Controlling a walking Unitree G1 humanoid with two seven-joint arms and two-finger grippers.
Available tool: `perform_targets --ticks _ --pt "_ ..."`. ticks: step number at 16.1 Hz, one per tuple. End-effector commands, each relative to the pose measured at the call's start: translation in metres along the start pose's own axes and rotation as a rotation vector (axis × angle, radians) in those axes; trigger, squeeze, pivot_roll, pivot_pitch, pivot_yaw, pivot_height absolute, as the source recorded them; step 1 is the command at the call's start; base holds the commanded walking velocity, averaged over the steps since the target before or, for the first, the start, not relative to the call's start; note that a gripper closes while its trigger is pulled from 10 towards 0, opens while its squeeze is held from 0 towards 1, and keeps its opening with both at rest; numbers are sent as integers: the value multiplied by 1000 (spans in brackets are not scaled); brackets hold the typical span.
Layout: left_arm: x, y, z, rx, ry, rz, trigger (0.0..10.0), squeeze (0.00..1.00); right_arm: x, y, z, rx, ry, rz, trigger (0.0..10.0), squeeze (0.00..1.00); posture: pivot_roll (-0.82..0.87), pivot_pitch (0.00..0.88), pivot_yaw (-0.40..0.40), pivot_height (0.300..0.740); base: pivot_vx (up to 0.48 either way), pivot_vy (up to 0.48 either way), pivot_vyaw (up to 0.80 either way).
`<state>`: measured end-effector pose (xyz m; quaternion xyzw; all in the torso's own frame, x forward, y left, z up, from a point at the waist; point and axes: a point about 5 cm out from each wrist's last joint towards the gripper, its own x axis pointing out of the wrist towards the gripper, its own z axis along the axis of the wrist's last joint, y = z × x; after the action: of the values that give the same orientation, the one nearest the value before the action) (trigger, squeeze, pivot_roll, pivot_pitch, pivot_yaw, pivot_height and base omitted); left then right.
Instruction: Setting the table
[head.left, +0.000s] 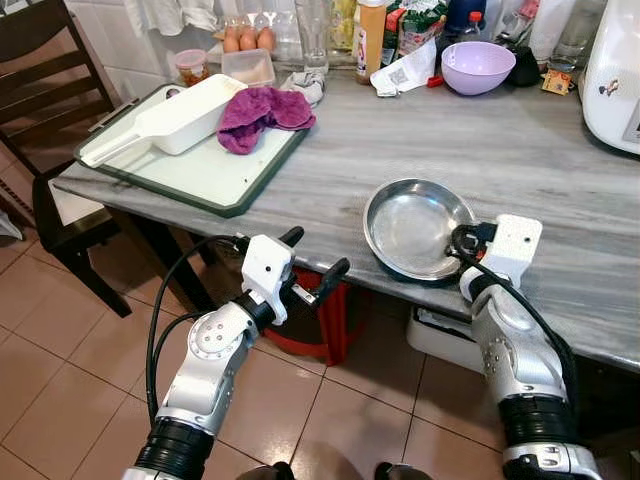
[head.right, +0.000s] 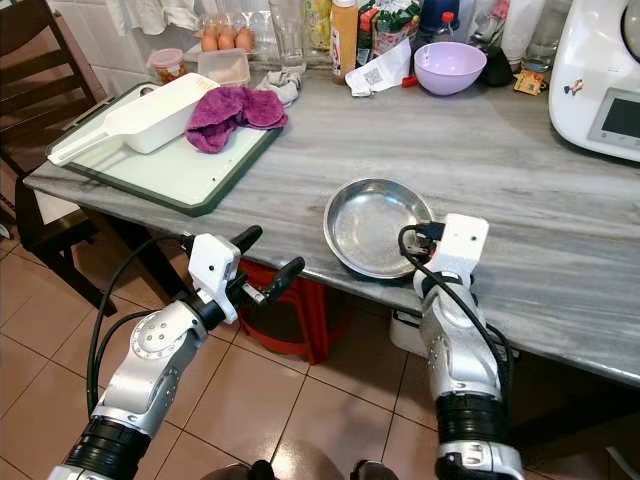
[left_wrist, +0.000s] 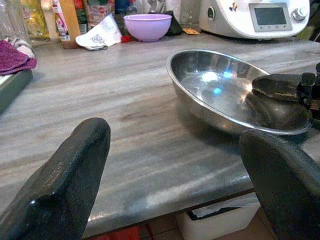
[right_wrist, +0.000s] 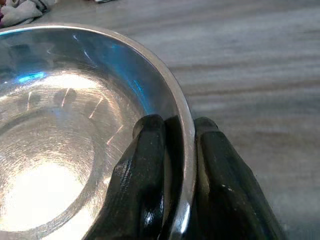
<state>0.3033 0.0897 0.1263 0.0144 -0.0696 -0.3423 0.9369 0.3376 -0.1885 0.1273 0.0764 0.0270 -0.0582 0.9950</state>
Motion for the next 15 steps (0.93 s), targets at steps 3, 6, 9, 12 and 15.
perform_targets --ticks 3,6,9,12,15 --pt "-3 1 -1 5 10 -42 10000 0 0 -5 7 41 -34 -51 10000 0 -121 123 88 740 0 0 0" --pt "-4 2 0 19 14 -67 10000 0 3 -10 9 120 -30 -82 10000 855 -121 123 88 740 0 0 0" --pt "-2 3 0 25 13 -67 10000 0 4 -9 11 155 -36 -68 10000 1000 -122 123 88 740 0 0 0" --pt "-1 3 -1 25 16 -71 10000 0 5 -8 11 184 -21 -71 10000 1000 -128 123 89 740 0 0 0" --pt "-1 1 -2 30 15 -82 10000 0 7 -15 7 240 6 -122 10000 894 -127 122 87 740 0 0 0"
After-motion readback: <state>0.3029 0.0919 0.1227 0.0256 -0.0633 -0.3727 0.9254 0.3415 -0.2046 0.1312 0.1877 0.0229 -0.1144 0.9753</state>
